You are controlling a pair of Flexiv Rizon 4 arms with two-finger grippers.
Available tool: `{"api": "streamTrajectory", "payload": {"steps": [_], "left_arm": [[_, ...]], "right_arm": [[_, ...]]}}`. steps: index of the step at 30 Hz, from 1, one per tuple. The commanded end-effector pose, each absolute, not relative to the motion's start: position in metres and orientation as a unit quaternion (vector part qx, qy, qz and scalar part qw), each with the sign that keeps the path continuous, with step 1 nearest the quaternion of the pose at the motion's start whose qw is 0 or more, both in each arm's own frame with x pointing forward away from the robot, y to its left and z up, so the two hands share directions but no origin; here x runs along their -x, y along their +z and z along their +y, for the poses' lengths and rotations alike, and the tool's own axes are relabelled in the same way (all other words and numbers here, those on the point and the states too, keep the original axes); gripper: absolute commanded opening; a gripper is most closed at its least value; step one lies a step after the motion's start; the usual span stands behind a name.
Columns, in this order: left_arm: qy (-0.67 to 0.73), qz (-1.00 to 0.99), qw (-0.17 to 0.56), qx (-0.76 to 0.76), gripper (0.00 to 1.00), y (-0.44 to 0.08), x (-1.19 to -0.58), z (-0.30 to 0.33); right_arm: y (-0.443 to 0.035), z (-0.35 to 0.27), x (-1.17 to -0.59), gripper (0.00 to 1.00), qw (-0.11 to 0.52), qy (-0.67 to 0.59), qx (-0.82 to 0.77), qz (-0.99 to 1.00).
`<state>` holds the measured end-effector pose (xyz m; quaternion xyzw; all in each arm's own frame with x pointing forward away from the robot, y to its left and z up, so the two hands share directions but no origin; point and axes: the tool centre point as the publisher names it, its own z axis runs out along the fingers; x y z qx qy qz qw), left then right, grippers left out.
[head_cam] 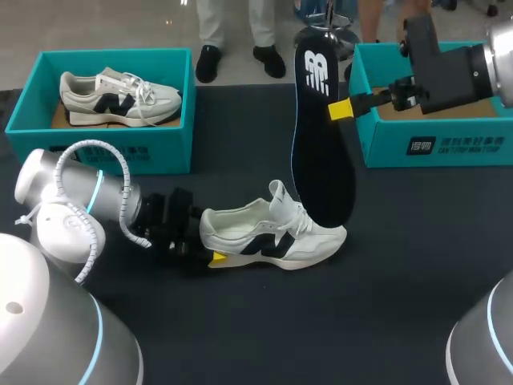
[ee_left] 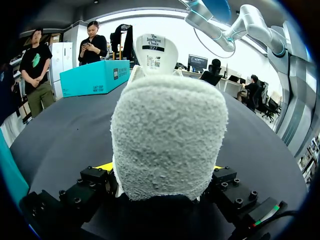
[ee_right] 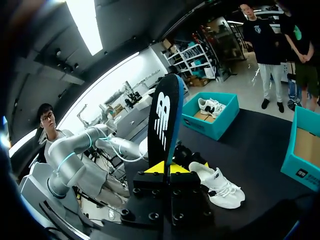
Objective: Take the shoe out of the shoebox, open the shoe tongue, remove and reinsert the insole, then place the shoe into the shoebox
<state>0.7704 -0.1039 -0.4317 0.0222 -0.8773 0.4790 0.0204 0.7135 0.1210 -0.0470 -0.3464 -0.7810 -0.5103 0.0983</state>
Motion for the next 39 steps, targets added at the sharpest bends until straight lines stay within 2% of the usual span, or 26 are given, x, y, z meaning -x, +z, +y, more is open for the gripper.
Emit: {"api": "streamTrajectory", "payload": {"steps": [1, 35, 37, 39], "left_arm": [[0.477, -0.878, 0.020, -0.023, 0.00, -0.4403, -0.7708, -0.1076], [0.477, -0.878, 0.020, -0.023, 0.00, -0.4403, -0.7708, -0.1076], [0.477, -0.878, 0.020, -0.023, 0.18, -0.4403, -0.7708, -0.1076], [0.477, -0.878, 0.020, -0.023, 0.61, -0.4403, -0.7708, -0.1076]], "right_arm": [[-0.0476, 0.1234, -0.7150, 0.00, 0.098, -0.509, 0.348, -0.781], [-0.0476, 0.1234, -0.7150, 0.00, 0.098, -0.509, 0.348, -0.781], [-0.0476, 0.1234, -0.7150, 0.00, 0.098, -0.509, 0.348, -0.781], [-0.0476, 0.1234, -0.7150, 0.00, 0.098, -0.509, 0.348, -0.781]]}}
